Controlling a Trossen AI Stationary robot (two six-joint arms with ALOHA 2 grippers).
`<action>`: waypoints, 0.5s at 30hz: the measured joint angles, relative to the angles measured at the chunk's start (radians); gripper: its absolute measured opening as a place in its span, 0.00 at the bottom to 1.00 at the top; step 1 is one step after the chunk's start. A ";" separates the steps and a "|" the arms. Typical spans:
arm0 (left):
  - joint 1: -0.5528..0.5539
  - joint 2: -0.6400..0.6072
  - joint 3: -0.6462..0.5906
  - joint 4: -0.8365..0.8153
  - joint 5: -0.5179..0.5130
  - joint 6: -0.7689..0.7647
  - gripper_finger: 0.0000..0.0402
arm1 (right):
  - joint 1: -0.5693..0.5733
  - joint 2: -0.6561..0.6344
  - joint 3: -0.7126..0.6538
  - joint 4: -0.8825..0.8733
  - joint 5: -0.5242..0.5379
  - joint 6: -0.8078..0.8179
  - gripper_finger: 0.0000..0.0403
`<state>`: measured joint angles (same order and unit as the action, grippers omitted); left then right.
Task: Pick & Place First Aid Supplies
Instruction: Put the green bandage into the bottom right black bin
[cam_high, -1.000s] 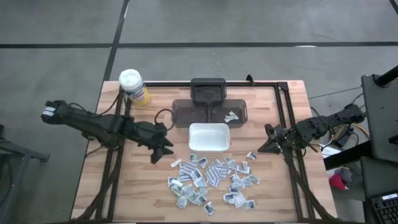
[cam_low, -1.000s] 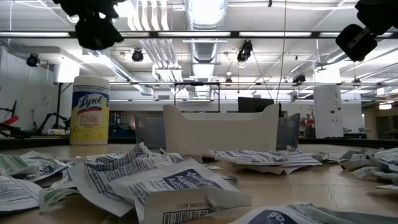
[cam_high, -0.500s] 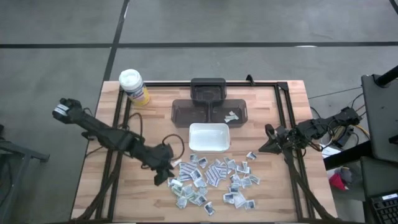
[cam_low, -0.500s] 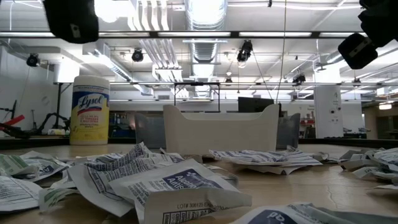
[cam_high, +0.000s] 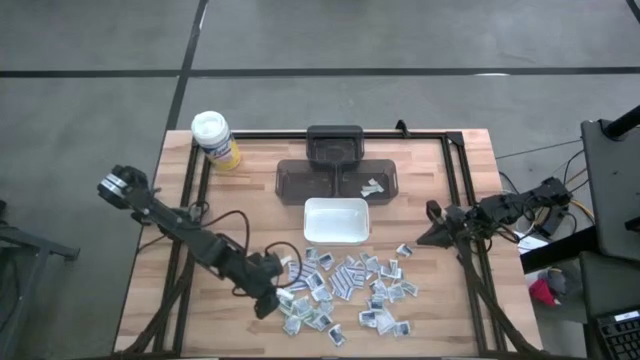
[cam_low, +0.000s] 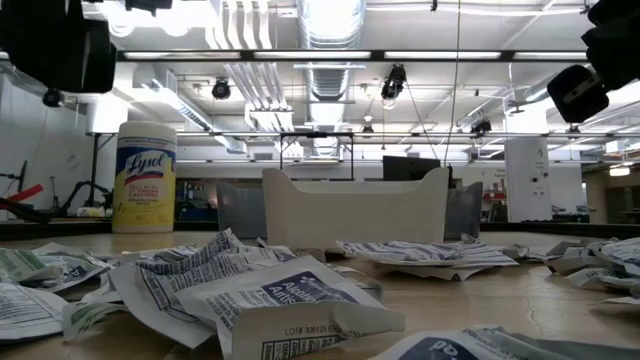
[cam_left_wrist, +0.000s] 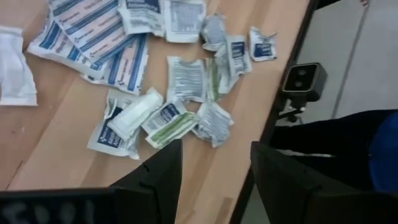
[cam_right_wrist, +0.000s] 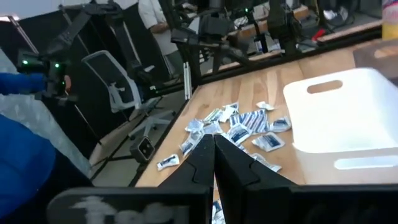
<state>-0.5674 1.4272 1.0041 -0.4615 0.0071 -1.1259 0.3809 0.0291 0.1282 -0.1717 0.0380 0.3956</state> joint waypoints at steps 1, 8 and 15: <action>0.000 0.003 -0.002 -0.001 0.000 -0.001 0.46 | 0.000 -0.004 -0.006 -0.001 0.021 -0.015 0.02; 0.001 0.001 -0.008 0.000 0.000 0.032 0.46 | -0.003 -0.008 -0.018 -0.004 0.185 -0.086 0.02; 0.001 -0.001 -0.008 0.001 -0.005 0.049 0.46 | -0.003 -0.009 -0.011 -0.004 0.202 -0.158 0.02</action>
<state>-0.5667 1.4258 0.9958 -0.4606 0.0021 -1.0771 0.3782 0.0201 0.1172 -0.1761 0.2398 0.2372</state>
